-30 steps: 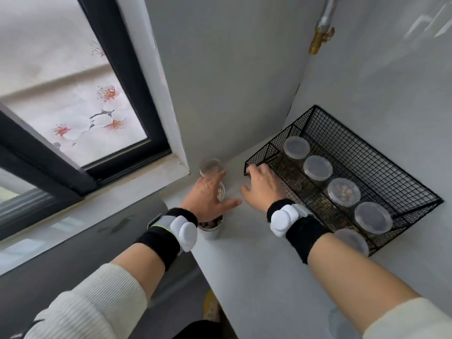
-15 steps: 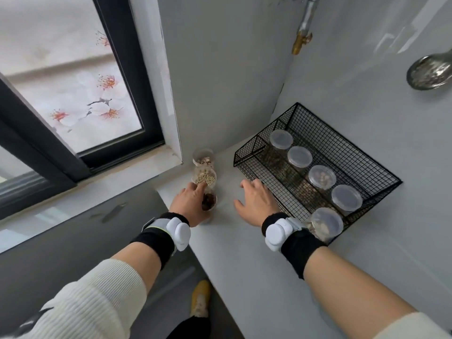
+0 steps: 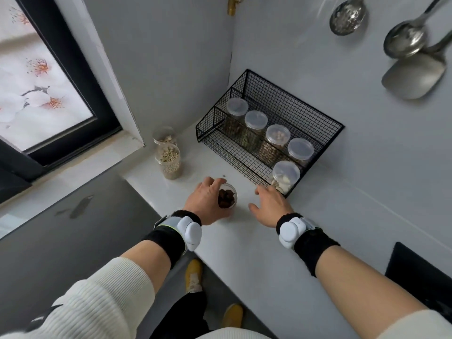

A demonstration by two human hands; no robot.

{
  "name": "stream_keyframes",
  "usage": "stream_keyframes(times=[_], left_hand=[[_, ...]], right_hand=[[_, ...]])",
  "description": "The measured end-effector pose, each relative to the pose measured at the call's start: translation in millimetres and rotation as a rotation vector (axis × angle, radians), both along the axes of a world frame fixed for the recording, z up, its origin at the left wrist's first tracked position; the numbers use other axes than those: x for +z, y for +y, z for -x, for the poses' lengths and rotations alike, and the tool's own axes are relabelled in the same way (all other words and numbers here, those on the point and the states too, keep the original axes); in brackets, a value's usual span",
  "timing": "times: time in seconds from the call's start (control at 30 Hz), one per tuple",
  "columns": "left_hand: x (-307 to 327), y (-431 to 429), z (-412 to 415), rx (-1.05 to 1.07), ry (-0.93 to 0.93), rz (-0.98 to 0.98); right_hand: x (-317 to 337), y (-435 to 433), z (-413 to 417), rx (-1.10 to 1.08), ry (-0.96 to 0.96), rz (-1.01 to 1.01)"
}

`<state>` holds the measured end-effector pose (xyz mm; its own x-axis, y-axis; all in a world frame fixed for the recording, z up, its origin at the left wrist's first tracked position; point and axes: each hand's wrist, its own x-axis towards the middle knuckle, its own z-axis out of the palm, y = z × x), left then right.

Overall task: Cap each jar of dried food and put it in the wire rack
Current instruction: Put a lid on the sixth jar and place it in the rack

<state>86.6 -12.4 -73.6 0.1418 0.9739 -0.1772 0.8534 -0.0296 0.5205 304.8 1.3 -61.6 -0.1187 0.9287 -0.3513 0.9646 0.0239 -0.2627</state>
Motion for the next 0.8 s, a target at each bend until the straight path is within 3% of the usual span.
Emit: stream_keyframes(times=[0.27, 0.43, 0.8], left_hand=[[-26, -24, -54, -0.092, -0.016, -0.019], [-40, -29, -51, -0.059, -0.230, 0.021], [-87, -27, -53, 0.087, -0.361, 0.098]], right_hand=[[-29, -53, -70, -0.186, -0.051, 0.158], [-46, -71, -93, -0.265, -0.073, 0.224], [-79, -66, -109, -0.188, -0.222, 0.251]])
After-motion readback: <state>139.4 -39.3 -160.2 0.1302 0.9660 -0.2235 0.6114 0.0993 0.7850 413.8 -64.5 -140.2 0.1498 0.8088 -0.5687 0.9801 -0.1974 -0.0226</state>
